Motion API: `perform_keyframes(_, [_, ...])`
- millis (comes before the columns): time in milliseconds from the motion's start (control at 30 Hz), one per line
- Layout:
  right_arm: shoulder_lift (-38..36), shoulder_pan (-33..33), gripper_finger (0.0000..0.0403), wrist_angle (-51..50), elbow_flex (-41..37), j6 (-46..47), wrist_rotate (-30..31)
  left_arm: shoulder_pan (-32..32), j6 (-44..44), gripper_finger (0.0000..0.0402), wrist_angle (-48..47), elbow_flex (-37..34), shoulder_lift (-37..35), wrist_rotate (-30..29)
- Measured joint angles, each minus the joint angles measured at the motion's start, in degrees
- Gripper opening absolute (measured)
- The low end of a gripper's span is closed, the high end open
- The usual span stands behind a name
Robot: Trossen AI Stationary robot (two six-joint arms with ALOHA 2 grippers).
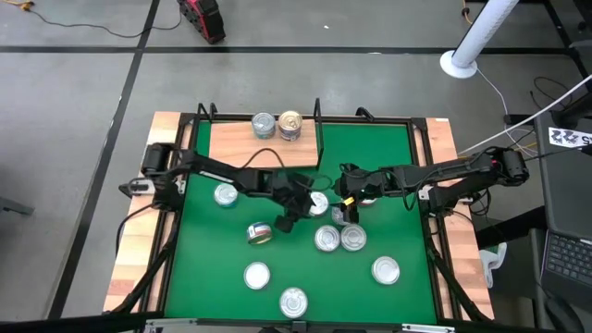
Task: Stack canned seafood by type on shelf
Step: Put the red tuna can on the shelf
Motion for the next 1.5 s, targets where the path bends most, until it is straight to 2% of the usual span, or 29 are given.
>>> perform_keyframes(233, [0.0,0.0,0.0262,-0.03,0.0,0.0,0.0,-0.15,6.41,0.0198,-3.38,0.74,2.87,-2.5])
perform_keyframes(367, [0.0,0.02,0.0262,-0.03,0.0,0.0,0.0,-0.15,8.15,0.0198,-3.75,0.74,2.88,-6.29])
perform_keyframes(500, [0.0,0.02,0.0262,-0.03,0.0,0.0,0.02,-0.11,9.85,0.0193,-4.17,0.76,2.88,-7.26])
perform_keyframes(833, [0.0,0.01,0.0262,-0.03,0.0,0.0,0.0,-0.17,12.15,0.013,-5.26,0.76,3.39,-8.15])
perform_keyframes(1200, [0.0,0.02,0.0262,-0.09,0.0,0.0,0.0,-0.33,13.97,0.0096,-3.65,1.04,6.56,-9.96])
perform_keyframes(1400, [0.0,0.03,0.0262,-0.09,0.0,0.0,0.0,-0.28,12.93,0.0043,-2.02,0.87,6.35,-10.64])
perform_keyframes(1500, [0.0,0.04,0.0262,-0.13,0.0,0.0,-1.13,-0.28,9.43,0.0011,-2.24,1.29,6.36,-10.69])
